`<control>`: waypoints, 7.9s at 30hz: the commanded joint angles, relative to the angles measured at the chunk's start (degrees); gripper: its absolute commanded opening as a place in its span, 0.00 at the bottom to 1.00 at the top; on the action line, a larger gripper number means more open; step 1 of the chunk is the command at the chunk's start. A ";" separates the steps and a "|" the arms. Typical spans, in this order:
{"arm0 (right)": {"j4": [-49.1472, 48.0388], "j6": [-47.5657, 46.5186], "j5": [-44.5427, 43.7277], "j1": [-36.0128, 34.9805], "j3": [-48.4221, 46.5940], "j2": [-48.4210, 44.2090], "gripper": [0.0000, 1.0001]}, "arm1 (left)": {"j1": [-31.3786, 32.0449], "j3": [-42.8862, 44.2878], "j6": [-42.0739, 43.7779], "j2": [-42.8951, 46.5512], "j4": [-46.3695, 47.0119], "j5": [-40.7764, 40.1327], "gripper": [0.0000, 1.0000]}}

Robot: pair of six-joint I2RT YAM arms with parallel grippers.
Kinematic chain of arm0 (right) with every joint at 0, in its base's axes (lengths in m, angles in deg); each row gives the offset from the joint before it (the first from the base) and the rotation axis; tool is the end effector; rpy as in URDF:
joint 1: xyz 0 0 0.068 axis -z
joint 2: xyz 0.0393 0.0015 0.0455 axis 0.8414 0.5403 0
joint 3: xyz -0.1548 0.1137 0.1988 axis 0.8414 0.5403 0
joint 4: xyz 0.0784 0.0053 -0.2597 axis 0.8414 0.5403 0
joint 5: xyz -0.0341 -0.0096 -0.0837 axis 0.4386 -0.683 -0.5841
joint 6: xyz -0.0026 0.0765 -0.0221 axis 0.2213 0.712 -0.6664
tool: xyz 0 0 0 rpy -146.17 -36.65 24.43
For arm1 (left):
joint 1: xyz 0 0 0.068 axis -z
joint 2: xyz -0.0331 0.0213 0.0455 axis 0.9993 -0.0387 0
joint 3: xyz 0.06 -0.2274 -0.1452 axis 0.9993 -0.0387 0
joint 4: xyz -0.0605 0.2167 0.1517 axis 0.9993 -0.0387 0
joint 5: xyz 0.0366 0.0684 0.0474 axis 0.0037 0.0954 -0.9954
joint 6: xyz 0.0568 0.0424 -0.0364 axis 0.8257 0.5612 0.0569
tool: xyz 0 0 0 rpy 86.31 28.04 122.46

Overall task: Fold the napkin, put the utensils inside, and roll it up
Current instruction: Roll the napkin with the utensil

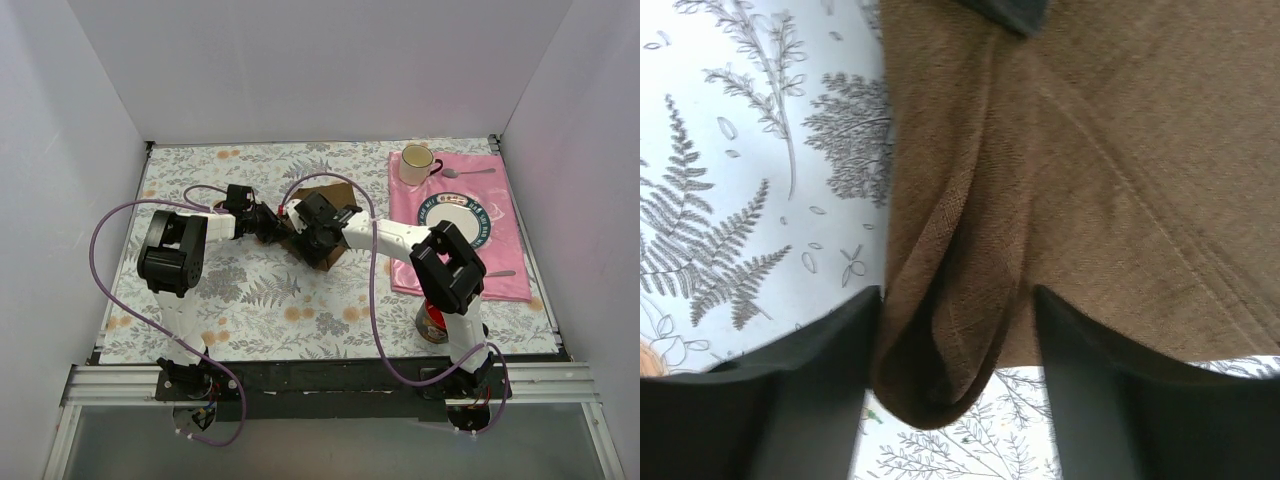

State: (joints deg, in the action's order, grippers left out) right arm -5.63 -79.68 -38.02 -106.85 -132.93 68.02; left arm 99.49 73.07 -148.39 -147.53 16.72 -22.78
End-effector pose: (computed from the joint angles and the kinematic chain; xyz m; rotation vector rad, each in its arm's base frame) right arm 0.3077 0.3550 0.1614 -1.1376 2.2815 0.2406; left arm 0.4010 -0.1188 0.0859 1.6197 -2.3801 1.2563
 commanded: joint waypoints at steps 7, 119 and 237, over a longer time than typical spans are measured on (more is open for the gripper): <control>-2.77 2.51 3.98 4.82 0.54 -2.51 0.63 | -0.54 -0.63 3.79 -3.43 -7.57 -7.65 0.00; -2.87 -5.76 -2.33 0.26 0.54 12.51 0.29 | -3.79 3.50 8.10 -4.14 -12.32 -5.10 0.00; -13.23 17.89 36.77 2.53 -2.71 13.91 0.01 | -5.82 1.04 14.60 21.34 -33.94 -19.16 0.68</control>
State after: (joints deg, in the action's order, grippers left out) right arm -17.70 -67.18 -9.58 -106.79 -137.41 77.62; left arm 93.87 73.22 -137.57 -133.22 -18.82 -38.93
